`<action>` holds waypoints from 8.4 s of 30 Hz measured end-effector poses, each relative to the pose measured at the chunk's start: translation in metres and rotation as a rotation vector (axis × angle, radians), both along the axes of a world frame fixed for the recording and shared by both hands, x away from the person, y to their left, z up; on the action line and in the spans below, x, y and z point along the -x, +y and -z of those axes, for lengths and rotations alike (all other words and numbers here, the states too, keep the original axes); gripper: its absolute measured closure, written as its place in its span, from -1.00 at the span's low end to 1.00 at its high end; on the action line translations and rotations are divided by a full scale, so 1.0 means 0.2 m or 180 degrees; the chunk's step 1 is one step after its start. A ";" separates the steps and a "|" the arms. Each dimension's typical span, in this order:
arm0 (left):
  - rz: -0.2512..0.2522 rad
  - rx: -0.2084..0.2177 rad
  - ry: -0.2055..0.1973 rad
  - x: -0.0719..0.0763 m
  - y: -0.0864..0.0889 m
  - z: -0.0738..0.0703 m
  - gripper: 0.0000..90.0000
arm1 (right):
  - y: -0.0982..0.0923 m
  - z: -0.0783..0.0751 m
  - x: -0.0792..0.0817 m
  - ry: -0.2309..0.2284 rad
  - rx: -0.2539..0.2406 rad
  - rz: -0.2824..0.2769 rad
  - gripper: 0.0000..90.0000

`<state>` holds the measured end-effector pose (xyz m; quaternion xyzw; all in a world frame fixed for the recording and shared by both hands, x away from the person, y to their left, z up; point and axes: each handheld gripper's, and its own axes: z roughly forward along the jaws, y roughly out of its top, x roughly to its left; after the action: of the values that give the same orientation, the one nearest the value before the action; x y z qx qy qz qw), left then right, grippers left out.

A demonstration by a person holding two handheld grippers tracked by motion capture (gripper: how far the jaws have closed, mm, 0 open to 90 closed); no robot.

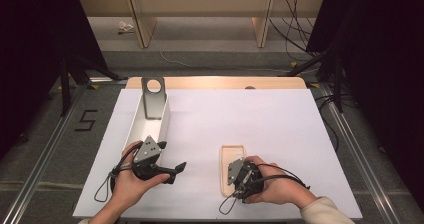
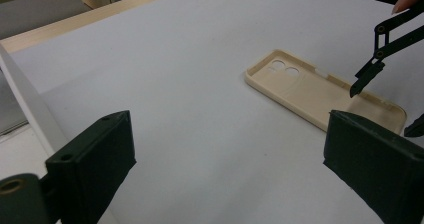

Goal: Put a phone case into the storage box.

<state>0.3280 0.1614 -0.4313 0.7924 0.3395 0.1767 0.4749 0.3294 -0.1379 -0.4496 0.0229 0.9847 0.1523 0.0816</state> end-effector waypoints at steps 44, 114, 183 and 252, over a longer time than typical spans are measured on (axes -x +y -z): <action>0.0017 -0.0020 0.0019 0.00 -0.01 0.01 -0.88 | 0.07 0.03 0.08 0.0061 0.0358 -0.0276 0.70; 0.0006 -0.0007 0.0039 -0.01 0.00 0.02 -0.85 | -0.11 -0.15 -0.04 0.0399 -0.1538 0.0262 0.96; 0.0125 0.0144 0.0769 -0.52 -0.43 -0.27 -0.46 | -0.06 -0.20 -0.04 0.0375 -0.2099 0.0117 0.96; -0.0054 0.0403 0.0360 -0.51 -0.36 -0.41 0.83 | -0.15 -0.16 -0.09 -0.0266 -0.2264 0.0895 -0.58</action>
<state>0.4297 0.0888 -0.3500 0.7666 0.3831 0.1138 0.5026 0.3469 -0.1677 -0.4185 0.1784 0.8534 0.4726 0.1288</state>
